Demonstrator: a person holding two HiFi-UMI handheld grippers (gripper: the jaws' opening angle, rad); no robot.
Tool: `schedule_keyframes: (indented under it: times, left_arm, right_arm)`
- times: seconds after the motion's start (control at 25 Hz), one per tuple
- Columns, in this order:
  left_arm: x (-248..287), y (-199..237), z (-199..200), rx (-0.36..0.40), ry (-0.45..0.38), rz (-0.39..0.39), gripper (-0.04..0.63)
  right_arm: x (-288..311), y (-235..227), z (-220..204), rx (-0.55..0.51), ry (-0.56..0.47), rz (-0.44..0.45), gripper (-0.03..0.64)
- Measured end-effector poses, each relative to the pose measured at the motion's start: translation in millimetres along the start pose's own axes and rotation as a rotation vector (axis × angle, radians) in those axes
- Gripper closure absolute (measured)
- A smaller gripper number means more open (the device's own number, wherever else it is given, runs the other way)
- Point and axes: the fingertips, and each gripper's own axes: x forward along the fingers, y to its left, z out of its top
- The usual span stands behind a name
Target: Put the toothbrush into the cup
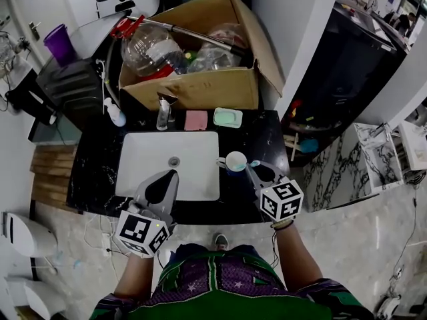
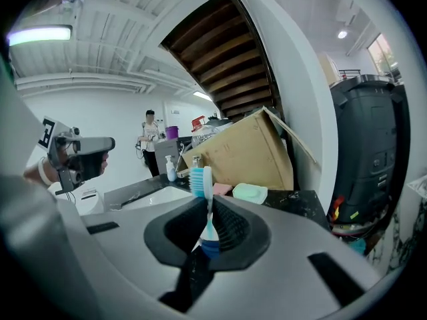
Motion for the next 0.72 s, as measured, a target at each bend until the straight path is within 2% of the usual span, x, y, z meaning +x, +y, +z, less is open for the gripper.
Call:
schedule_keyframes:
  times: [0.44, 0.72]
  left_arm:
    - [2, -7, 1, 0.020, 0.002, 0.049, 0.578]
    - [1, -3, 3, 0.022, 0.000, 0.077, 0.578]
  right_arm:
    - [18, -9, -25, 0.026, 0.045, 0.063, 0.592]
    - [28, -19, -25, 0.057, 0.029, 0.081, 0.591]
